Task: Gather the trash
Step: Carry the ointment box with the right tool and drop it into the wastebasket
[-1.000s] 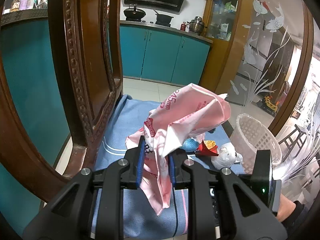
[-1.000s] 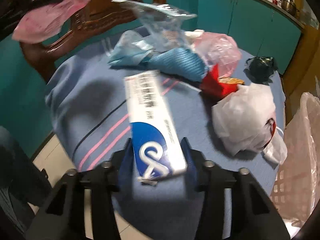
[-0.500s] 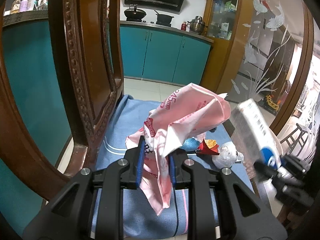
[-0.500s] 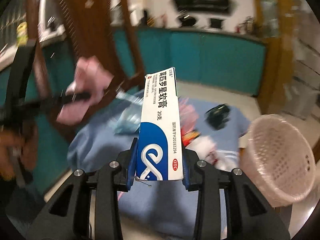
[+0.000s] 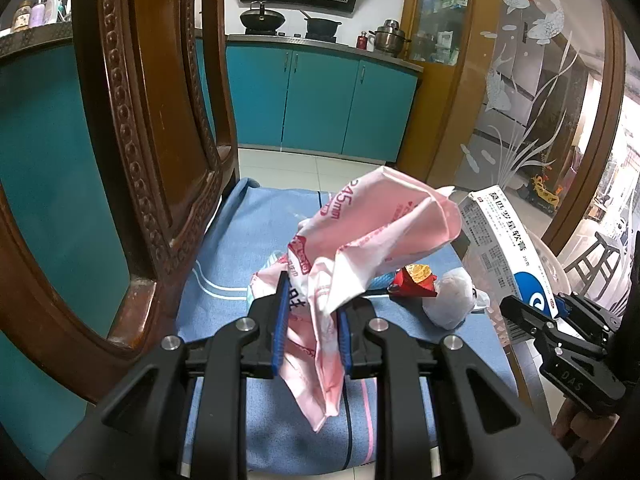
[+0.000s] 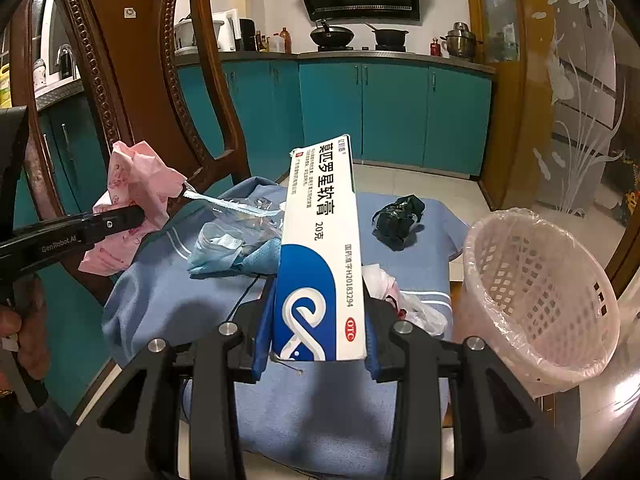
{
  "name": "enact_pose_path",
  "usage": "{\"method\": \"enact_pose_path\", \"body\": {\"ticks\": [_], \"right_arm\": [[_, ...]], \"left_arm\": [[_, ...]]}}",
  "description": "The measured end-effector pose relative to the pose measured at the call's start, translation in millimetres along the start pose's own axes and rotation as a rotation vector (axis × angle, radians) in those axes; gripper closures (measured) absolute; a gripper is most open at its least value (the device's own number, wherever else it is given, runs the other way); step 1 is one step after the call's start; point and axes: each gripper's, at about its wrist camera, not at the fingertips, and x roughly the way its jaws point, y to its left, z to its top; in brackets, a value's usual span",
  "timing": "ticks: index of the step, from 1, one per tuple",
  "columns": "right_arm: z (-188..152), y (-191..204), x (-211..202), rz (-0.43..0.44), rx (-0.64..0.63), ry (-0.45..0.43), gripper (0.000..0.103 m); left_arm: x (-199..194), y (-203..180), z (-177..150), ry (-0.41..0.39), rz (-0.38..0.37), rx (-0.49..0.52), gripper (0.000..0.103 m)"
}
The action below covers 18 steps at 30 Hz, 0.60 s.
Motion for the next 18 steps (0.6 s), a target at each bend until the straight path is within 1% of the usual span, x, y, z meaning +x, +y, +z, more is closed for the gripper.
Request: {"method": "enact_pose_path", "body": {"ticks": [13, 15, 17, 18], "right_arm": [[-2, 3, 2, 0.003, -0.008, 0.016, 0.066], [0, 0, -2, -0.011, -0.003, -0.007, 0.066], [7, -14, -13, -0.047, 0.029, -0.069, 0.066], [11, -28, -20, -0.078, 0.063, -0.104, 0.066]], "left_arm": [[0, 0, -1, 0.004, 0.0, -0.003, 0.081], [0, -1, -1, 0.005, 0.0, -0.003, 0.081], [1, 0, -2, 0.006, 0.0, -0.003, 0.081], [1, 0, -2, 0.006, 0.0, -0.002, 0.081]]}}
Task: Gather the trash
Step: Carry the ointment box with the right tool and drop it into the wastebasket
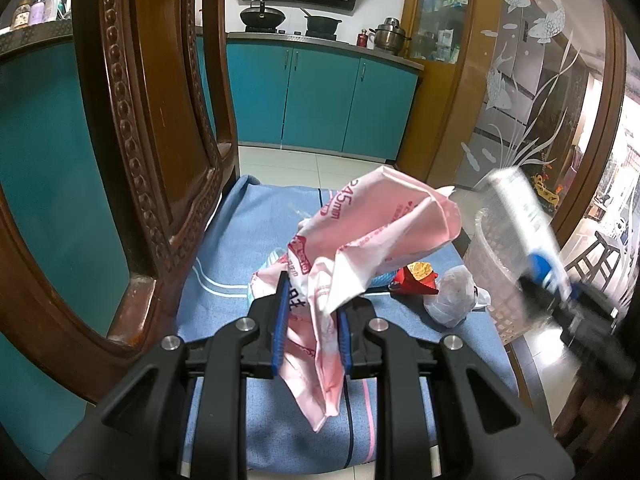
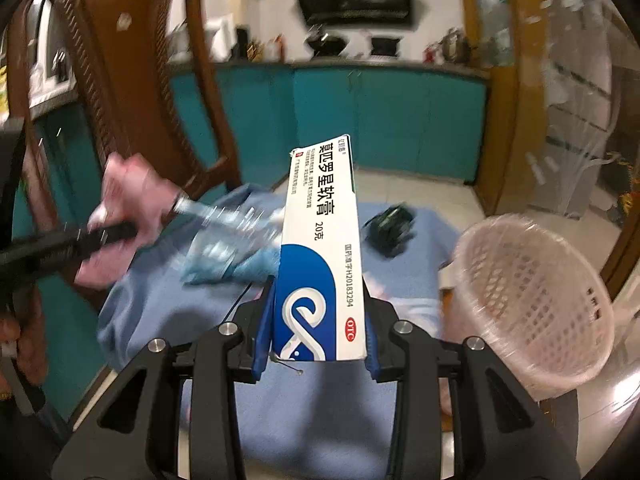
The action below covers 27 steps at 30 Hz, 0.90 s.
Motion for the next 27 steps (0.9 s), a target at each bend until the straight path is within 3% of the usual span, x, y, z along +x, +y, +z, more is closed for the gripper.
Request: {"method": "enact_pose_path", "body": {"ticks": [4, 9, 13, 16, 17, 21, 24, 27], "right_arm": [[13, -62, -6, -0.181, 0.108, -0.084, 0.066], [0, -138, 25, -0.305, 0.261, 0.017, 0.066], [-6, -149, 35, -0.336, 0.271, 0.048, 0.065], [-8, -145, 42, -0.387, 0.254, 0.087, 0.028], [-6, -139, 36, -0.412, 0.246, 0.06, 0.017], [7, -114, -11, -0.405, 0.23, -0.115, 0.003], [6, -87, -59, -0.355, 0.28, -0.317, 0.003], [4, -68, -72, -0.304, 0.287, -0.374, 0.003]], "left_arm": [[2, 2, -1, 0.017, -0.001, -0.013, 0.081], [3, 2, 0, 0.02, -0.004, -0.014, 0.081], [4, 0, 0, 0.02, -0.006, -0.013, 0.081], [4, 0, 0, 0.022, -0.006, -0.012, 0.081], [4, 0, 0, 0.023, -0.006, -0.011, 0.081], [4, 1, 1, 0.024, -0.006, -0.012, 0.081], [5, -2, 0, 0.025, -0.005, -0.002, 0.081], [8, -5, -2, 0.036, -0.003, 0.009, 0.081]]}}
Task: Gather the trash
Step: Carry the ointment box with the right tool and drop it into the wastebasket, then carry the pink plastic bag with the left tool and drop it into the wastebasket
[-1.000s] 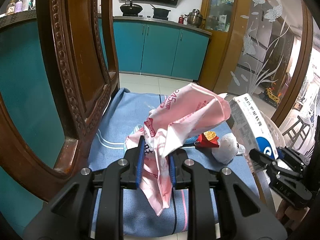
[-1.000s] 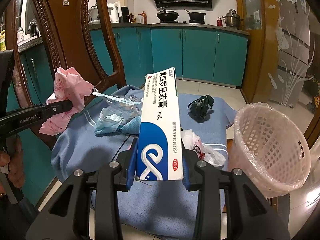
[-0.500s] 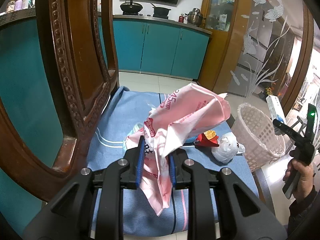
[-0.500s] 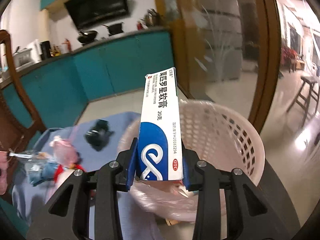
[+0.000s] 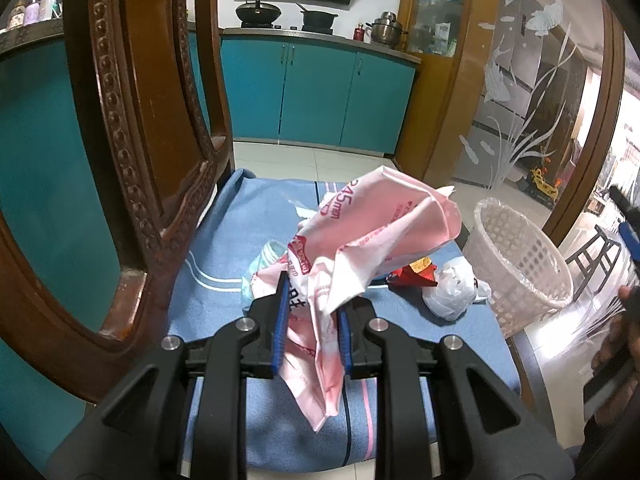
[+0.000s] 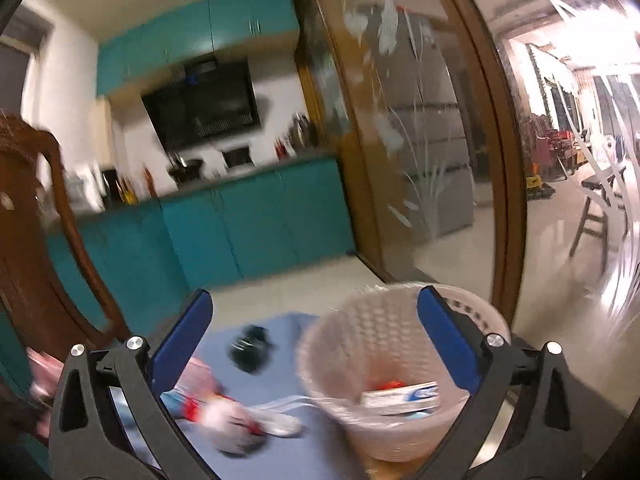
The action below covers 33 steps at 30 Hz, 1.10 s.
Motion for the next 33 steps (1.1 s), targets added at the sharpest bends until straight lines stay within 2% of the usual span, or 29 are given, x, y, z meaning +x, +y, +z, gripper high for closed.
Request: {"method": "enact_pose_path", "body": {"ticks": [3, 6, 9, 16, 18, 21, 25, 28, 30, 33], "right_arm": [[-4, 16, -6, 0.028, -0.068, -0.027, 0.003], [-5, 20, -3, 0.046, -0.086, -0.012, 0.003], [-3, 16, -2, 0.064, -0.049, -0.014, 0.003], [3, 3, -12, 0.064, 0.038, -0.054, 0.003], [6, -1, -20, 0.058, 0.051, -0.088, 0.003], [9, -13, -29, 0.03, 0.081, -0.145, 0.003], [13, -42, -27, -0.02, 0.163, -0.164, 0.003], [15, -67, -26, -0.079, 0.22, -0.184, 0.003], [16, -87, -29, -0.134, 0.268, -0.215, 0.003], [15, -112, -31, -0.191, 0.335, -0.237, 0.003]], "left_arm": [[4, -5, -3, 0.01, 0.005, 0.019, 0.081], [7, -11, -7, 0.016, 0.011, 0.039, 0.081], [11, -15, -10, 0.022, 0.009, 0.051, 0.081], [24, -46, -20, 0.066, -0.074, 0.105, 0.081], [34, -68, -18, 0.115, -0.12, 0.111, 0.081], [43, -110, -9, 0.131, -0.167, 0.15, 0.081], [57, -192, 17, 0.123, -0.264, 0.234, 0.081], [86, -252, 36, 0.165, -0.322, 0.255, 0.081], [102, -284, 44, 0.171, -0.331, 0.302, 0.08], [130, -313, 51, 0.188, -0.298, 0.338, 0.079]]}}
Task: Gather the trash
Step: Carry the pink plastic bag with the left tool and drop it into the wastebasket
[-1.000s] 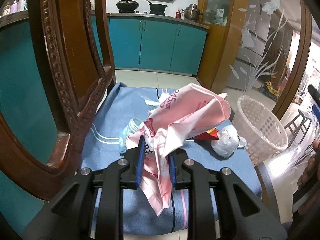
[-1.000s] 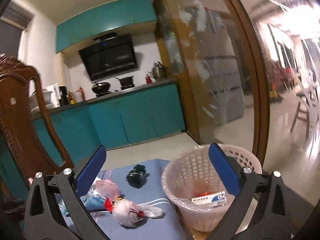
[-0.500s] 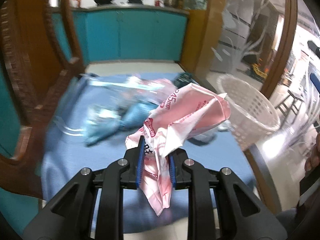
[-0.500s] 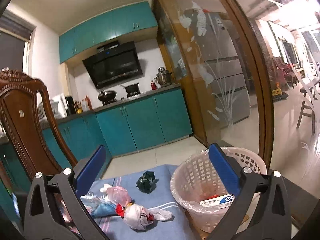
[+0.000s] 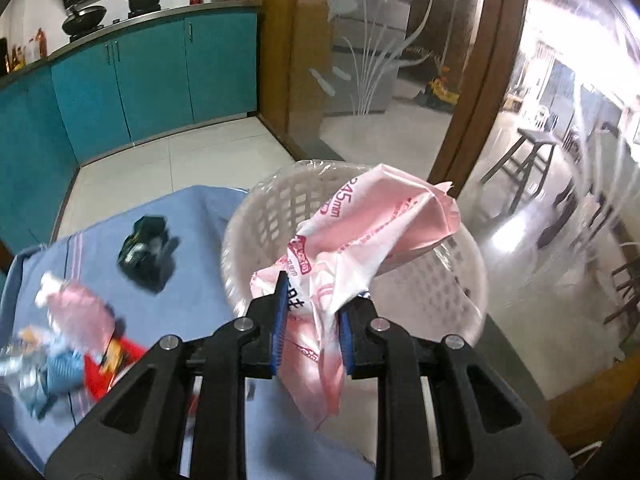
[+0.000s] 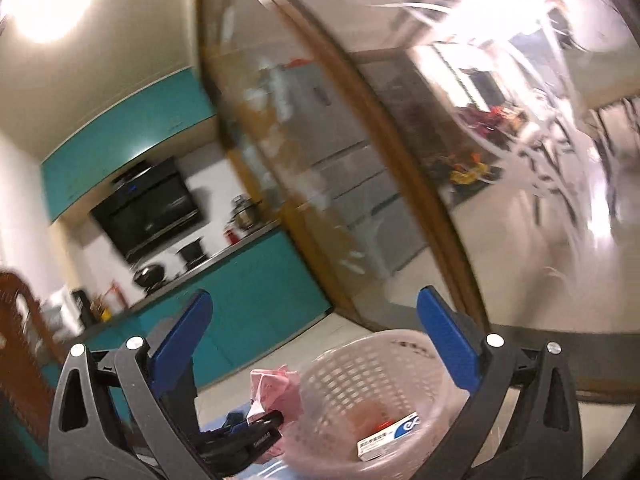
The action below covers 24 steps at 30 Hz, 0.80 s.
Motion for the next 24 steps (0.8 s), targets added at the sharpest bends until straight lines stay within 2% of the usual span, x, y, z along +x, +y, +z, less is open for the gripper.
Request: {"method": "enact_pose_path", "body": {"ticks": [2, 4, 5, 6, 8, 10, 13, 18, 20, 24], "right_arm": [[2, -11, 5, -0.025, 0.032, 0.01, 0.003], [1, -14, 9, -0.035, 0.042, 0.022, 0.003], [-1, -13, 10, -0.03, 0.042, 0.027, 0.003], [-2, -10, 12, -0.024, 0.032, 0.032, 0.003], [-4, -5, 11, -0.011, 0.007, 0.036, 0.003], [-6, 3, 11, 0.007, -0.015, 0.039, 0.003], [-10, 10, 10, 0.026, -0.04, 0.05, 0.003], [-24, 35, 14, 0.095, -0.104, 0.132, 0.003], [-31, 49, 14, 0.124, -0.147, 0.166, 0.003], [-48, 76, 9, 0.179, -0.228, 0.229, 0.003]], "left_arm": [[14, 0, 7, 0.012, 0.01, -0.014, 0.078], [20, 0, 11, 0.019, 0.004, -0.02, 0.069], [23, -1, 13, 0.019, -0.006, -0.022, 0.04], [22, 0, 14, 0.01, -0.004, -0.021, 0.003], [10, 5, 11, -0.052, 0.02, -0.015, 0.003], [-7, 16, 5, -0.065, 0.034, -0.013, 0.003], [-63, 46, -16, -0.155, 0.053, -0.046, 0.003], [-171, 116, -80, -0.34, 0.199, -0.102, 0.003], [-194, 141, -105, -0.357, 0.26, -0.16, 0.003], [-217, 187, -155, -0.352, 0.345, -0.281, 0.003]]}}
